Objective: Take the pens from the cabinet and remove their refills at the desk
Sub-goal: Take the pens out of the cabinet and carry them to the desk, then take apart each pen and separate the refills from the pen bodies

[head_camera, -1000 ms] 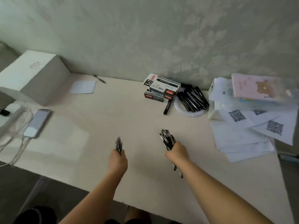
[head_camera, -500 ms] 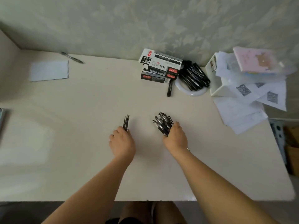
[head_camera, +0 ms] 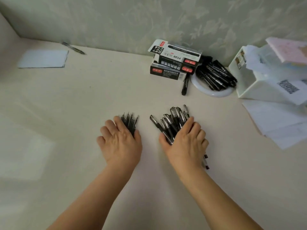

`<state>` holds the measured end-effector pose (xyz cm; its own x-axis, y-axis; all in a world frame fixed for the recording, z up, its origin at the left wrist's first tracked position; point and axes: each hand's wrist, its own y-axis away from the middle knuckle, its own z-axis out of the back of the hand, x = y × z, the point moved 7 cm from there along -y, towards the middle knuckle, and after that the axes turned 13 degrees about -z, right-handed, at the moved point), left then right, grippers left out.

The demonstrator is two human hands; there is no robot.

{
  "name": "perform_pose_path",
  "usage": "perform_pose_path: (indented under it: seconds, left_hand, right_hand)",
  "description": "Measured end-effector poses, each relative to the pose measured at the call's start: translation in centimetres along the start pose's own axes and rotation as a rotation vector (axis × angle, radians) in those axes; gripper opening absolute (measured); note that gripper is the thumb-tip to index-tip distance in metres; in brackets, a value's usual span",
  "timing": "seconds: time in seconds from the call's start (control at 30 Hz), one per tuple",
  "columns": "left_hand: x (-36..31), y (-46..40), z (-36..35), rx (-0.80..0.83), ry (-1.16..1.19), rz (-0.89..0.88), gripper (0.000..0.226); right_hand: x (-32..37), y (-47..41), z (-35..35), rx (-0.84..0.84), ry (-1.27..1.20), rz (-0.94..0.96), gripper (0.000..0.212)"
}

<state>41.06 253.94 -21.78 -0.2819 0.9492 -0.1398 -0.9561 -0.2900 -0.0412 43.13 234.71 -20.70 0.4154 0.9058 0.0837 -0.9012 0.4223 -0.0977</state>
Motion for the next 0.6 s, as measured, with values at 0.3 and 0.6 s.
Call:
perform_pose_path:
  seconds: [0.3, 0.6]
  left_hand:
    - [-2.1, -0.6, 1.0, -0.149, -0.134, -0.323, 0.043]
    - [-4.2, -0.4, 1.5, -0.129, -0.157, -0.56, 0.041]
  right_hand:
    - [-0.2, 0.3, -1.0, -0.109, -0.071, 0.104, 0.114]
    - [0.2, 1.3, 0.0, -0.099, -0.018, 0.162, 0.091]
